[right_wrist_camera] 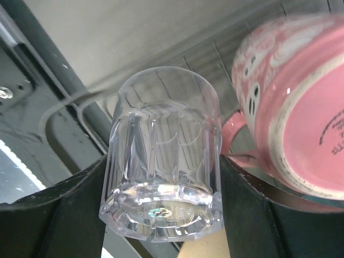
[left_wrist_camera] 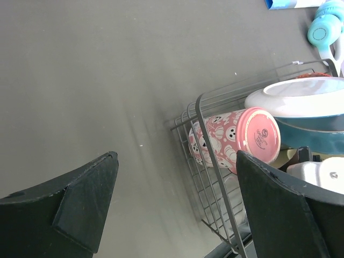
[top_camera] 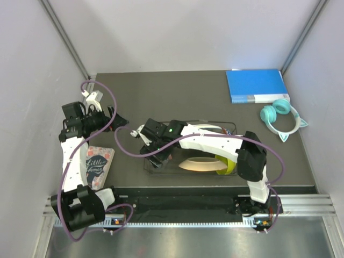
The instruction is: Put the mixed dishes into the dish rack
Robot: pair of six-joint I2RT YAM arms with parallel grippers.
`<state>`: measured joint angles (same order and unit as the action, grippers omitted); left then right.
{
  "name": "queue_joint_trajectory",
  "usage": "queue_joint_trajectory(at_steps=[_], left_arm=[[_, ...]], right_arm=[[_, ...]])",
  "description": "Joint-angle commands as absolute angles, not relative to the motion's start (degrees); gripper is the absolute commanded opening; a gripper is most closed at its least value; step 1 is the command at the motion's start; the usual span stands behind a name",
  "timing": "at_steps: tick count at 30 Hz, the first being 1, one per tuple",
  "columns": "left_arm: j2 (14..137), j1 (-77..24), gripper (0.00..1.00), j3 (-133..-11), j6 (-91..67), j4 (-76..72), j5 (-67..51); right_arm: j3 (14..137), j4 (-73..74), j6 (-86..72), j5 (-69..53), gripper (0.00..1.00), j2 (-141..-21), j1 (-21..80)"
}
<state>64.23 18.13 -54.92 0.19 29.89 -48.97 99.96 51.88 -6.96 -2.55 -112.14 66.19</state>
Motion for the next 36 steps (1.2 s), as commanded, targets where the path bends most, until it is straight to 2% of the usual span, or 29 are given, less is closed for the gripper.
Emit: queue_joint_trajectory(at_steps=[1,7,17,18,19,21,25,26,28,29,36], left_arm=[[63.3,18.5,0.95,-55.2,0.4,26.5,-49.6],[63.2,18.5,0.95,-54.6,0.2,25.8,-49.8],[62.5,18.5,0.95,-54.7,0.4,25.8,-49.7],[62.4,18.5,0.95,-54.7,0.4,25.9,-49.7],[62.3,18.5,0.95,-54.8,0.4,25.9,-49.7],[62.2,18.4,0.95,-54.9,0.3,25.6,-49.7],[62.1,18.5,0.95,-54.9,0.2,25.1,-49.8],[62.1,18.4,0.95,-54.9,0.2,25.2,-49.8],[62.0,18.5,0.95,-54.8,0.2,25.0,-49.9],[62.0,18.5,0.95,-54.6,0.2,25.0,-50.1],[61.1,18.4,0.95,-54.0,0.2,24.5,-50.4]], right_arm=[[96.7,53.7,-5.9,1.1,0.0,-110.4,65.8],[95.1,54.0,-6.0,1.4,0.0,-108.5,65.9],[101.0,55.6,-5.3,1.1,0.02,-113.7,66.1],[101.2,55.6,-5.2,0.9,0.05,-113.9,66.1],[101.2,55.8,-5.2,0.7,0.32,-114.1,66.2],[100.6,55.7,-5.2,0.9,0.54,-113.8,66.7],[99.3,55.5,-5.3,1.8,0.73,-112.9,67.1],[99.2,55.5,-5.2,2.0,0.84,-112.8,67.2],[99.1,55.5,-5.3,2.5,0.9,-112.6,67.6],[99.1,55.5,-5.2,2.8,0.99,-112.6,67.7],[102.4,56.6,-5.2,4.7,1.0,-112.9,69.0]])
